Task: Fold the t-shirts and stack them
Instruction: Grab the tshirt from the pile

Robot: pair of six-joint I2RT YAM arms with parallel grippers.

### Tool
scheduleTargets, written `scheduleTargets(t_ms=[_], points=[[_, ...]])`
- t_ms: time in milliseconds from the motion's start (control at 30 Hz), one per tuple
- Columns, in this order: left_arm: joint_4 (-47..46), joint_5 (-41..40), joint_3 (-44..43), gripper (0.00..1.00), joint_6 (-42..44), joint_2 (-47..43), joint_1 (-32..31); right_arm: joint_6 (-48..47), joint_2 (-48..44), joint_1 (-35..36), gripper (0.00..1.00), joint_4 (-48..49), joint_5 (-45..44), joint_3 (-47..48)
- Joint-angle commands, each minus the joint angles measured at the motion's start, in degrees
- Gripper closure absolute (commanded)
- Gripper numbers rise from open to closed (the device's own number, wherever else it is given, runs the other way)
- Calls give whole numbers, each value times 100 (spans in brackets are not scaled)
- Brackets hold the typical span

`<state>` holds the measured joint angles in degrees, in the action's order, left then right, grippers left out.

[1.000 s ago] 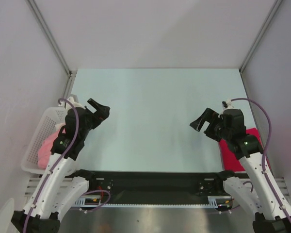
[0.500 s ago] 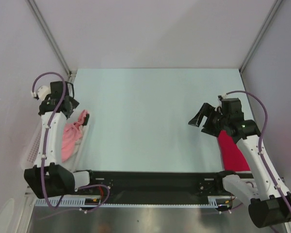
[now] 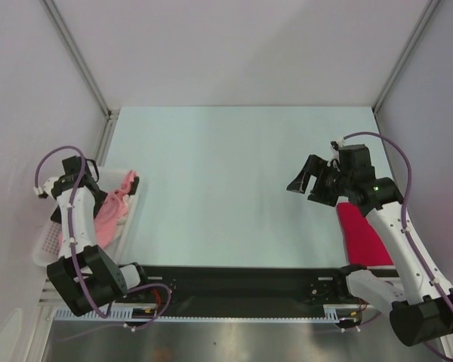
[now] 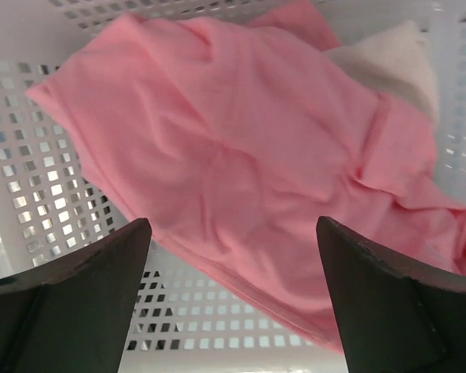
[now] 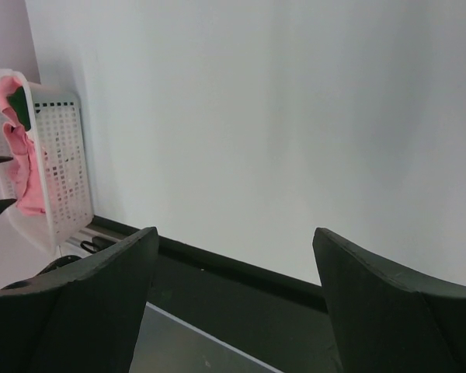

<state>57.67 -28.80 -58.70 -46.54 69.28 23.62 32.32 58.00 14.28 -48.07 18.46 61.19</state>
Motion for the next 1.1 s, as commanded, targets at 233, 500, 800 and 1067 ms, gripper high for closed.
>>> scheduleTargets(t_ms=[233, 500, 800, 1067], points=[[-256, 410, 833, 19, -338, -450, 556, 64, -184, -110, 12, 96, 114, -46], [-309, 681, 430, 100, -215, -809, 583, 82, -254, -110, 13, 27, 105, -72], [-904, 2823, -1530, 100, 84, -1258, 275, -234, 71, 223, 14, -263, -105, 332], [-2163, 3178, -3205, 100, -92, -1698, -516, -261, 98, 329, 13, -211, -219, 359]])
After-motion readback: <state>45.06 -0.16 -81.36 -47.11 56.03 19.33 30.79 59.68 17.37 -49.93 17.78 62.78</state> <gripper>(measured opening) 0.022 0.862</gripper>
